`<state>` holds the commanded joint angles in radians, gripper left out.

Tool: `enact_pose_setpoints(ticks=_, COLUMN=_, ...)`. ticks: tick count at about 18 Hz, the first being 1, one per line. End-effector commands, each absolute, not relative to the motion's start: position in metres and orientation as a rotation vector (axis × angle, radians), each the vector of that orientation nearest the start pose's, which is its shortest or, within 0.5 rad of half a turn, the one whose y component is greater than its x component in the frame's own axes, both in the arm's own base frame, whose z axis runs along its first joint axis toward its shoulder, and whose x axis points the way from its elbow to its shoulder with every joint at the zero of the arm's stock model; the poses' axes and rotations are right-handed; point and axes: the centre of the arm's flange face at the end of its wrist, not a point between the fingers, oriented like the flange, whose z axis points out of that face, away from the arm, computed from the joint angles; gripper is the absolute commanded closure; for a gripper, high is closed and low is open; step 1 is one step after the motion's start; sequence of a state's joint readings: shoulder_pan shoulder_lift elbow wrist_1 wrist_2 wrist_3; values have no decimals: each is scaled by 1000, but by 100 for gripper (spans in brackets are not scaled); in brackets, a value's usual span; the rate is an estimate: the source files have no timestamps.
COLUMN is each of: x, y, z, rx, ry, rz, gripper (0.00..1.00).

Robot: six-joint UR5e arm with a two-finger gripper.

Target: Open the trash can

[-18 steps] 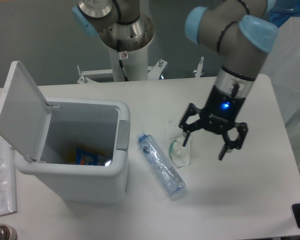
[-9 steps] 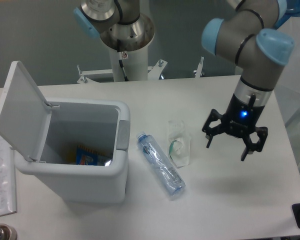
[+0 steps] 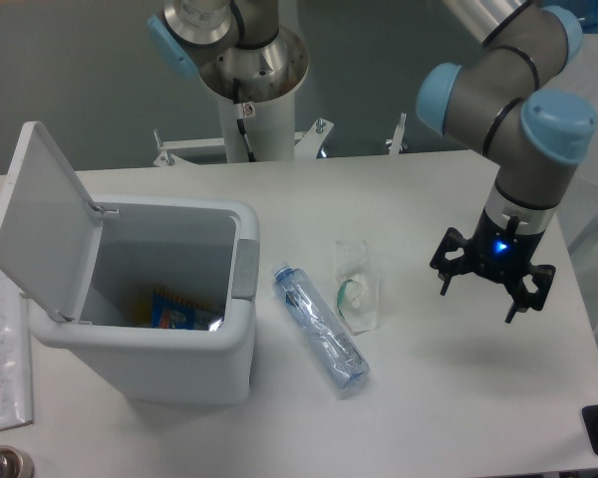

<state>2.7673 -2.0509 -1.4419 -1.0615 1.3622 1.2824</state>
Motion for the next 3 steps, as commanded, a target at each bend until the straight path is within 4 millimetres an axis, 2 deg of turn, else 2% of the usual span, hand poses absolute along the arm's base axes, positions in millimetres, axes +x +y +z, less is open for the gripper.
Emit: enact_pose_setpoints(ticks=3, x=-577, y=393, z=321, rx=-2888, ry=150, rz=114, gripper=0)
